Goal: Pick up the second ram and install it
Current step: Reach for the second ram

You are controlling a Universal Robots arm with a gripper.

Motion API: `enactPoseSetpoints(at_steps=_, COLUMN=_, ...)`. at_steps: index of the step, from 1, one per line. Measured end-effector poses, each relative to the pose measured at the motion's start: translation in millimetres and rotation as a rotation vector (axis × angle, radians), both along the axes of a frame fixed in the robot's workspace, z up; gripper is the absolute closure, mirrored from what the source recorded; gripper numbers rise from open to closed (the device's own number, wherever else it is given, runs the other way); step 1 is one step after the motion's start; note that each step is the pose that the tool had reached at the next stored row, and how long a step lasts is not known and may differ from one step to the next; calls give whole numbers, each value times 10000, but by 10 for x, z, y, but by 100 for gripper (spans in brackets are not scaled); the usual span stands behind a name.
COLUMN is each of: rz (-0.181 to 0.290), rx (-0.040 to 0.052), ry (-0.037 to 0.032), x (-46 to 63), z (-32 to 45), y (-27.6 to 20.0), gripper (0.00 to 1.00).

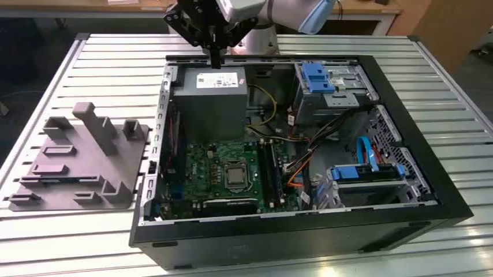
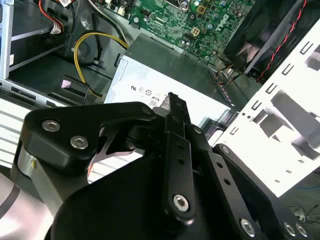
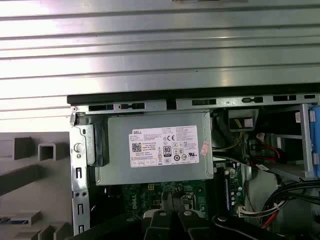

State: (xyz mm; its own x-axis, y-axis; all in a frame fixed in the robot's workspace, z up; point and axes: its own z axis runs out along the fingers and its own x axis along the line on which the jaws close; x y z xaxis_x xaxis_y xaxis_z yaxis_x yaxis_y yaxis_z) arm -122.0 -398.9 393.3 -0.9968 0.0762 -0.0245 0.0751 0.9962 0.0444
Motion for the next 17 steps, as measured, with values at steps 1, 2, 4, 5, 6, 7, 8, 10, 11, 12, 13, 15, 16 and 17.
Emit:
enactPoseSetpoints(at_steps=1, rz=0, rx=0, ry=0, x=0, z=0, y=0, gripper=90)
enactPoseSetpoints(at_steps=2, rz=0, rx=0, ry=0, x=0, z=0, y=0, gripper=90)
enactPoseSetpoints(at_steps=4, rz=0, rx=0, ry=0, x=0, z=0, y=0, gripper=90)
enactPoseSetpoints(at_steps=5, rz=0, rx=0, ry=0, x=0, z=0, y=0, gripper=90)
enactPoseSetpoints(at_steps=6, rz=0, rx=0, ry=0, x=0, z=0, y=0, gripper=90)
enactPoseSetpoints(at_steps=7, rz=0, rx=0, ry=0, x=0, z=0, y=0, gripper=90)
enactPoseSetpoints(at_steps=8, rz=0, rx=-1, ry=1, x=0, z=0, y=0, gripper=90)
enactPoseSetpoints(at_steps=10, rz=0, rx=-1, ry=0, x=0, z=0, y=0, gripper=90)
enactPoseSetpoints(at_steps=11, rz=0, rx=0, ry=0, x=0, z=0, y=0, gripper=90)
enactPoseSetpoints(at_steps=12, rz=0, rx=-1, ry=0, x=-2, z=0, y=0, gripper=90)
enactPoseSetpoints(at_steps=13, rz=-2, rx=-1, ry=0, x=-8, z=0, y=0, gripper=90)
enactPoseSetpoints(at_steps=15, rz=0, rx=0, ry=0, x=-31, z=0, y=0, gripper=90)
enactPoseSetpoints(at_steps=16, rz=0, rx=-1, ry=0, x=-46, z=0, y=0, gripper=90)
enactPoseSetpoints(at_steps=17, rz=1, rx=0, ry=0, x=-64, z=0, y=0, gripper=90)
